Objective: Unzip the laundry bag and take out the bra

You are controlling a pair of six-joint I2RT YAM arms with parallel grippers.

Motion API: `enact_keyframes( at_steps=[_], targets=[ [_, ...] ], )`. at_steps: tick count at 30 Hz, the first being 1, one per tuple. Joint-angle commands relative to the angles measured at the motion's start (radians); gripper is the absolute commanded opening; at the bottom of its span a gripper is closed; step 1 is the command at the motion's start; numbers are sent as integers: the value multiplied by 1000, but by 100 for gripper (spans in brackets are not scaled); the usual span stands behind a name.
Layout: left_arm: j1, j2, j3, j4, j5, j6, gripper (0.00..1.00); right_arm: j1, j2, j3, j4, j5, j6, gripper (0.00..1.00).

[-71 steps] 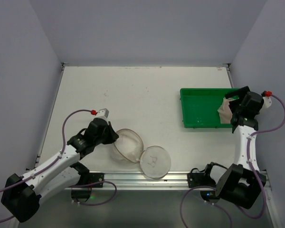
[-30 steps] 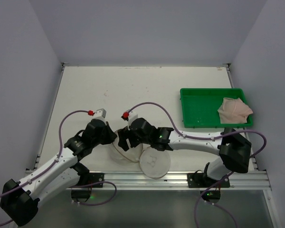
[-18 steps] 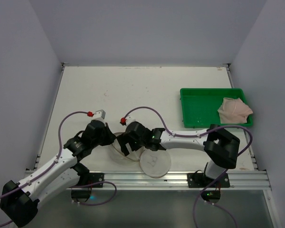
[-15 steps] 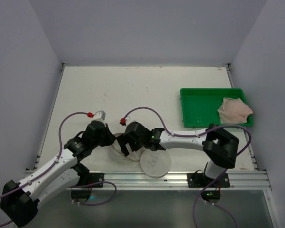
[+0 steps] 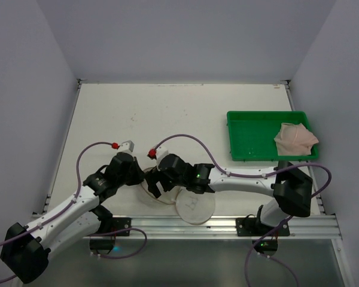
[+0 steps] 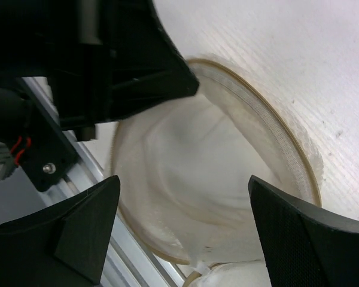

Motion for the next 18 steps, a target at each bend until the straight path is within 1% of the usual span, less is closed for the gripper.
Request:
enact_keyframes(
  at_steps=[1,4,8,15,18],
  targets=[
    [7,6,-4,41,11,-17,0,13,-41,12,73,31,-45,88],
    [7,4,-3,41,11,-16,0,15,-1,47,53,23,-50,88],
    [8,3,2,33,8,-14,0,15,91,64,28,38,-42,88],
    [7,-11,-4,21,-4,-13,0,10,180,61,-36,81,-19,93],
    [7,-11,-4,16,-9,-11,0,-8,187,34,-39,88,-4,94]
  ],
)
